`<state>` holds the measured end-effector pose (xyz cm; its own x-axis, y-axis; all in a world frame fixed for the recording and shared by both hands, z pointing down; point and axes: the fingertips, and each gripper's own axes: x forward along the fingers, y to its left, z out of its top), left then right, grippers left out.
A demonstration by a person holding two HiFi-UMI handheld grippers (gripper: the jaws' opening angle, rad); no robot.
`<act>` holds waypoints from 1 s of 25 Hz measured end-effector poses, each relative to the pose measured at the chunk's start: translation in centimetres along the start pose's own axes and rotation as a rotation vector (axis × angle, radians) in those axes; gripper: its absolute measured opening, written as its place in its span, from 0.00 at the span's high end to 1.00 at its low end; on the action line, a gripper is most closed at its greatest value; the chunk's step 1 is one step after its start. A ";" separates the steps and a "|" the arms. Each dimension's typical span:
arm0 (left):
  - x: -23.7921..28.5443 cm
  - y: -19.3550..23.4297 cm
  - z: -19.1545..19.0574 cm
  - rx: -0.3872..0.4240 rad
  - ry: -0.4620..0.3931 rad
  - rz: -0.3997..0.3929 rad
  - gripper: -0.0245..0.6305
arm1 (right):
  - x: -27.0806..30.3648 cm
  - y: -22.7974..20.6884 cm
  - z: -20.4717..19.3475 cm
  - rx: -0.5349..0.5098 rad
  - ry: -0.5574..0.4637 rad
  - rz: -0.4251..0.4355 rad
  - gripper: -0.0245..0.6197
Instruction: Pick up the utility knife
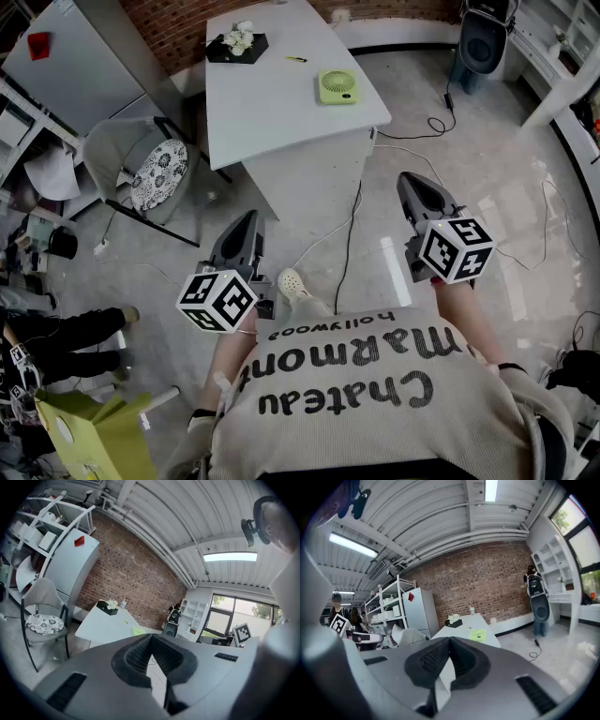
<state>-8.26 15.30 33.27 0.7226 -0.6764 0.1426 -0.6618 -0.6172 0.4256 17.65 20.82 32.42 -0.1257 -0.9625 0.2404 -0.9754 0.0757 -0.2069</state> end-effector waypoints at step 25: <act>17.1 18.2 13.7 0.007 0.017 -0.140 0.96 | 24.9 0.9 7.3 0.170 -0.119 -0.108 0.96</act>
<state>-10.65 -12.99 31.20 0.8110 -0.5769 0.0974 -0.5558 -0.7078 0.4359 14.91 -4.99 31.33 0.0097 -0.9874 0.1580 -0.9364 -0.0644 -0.3450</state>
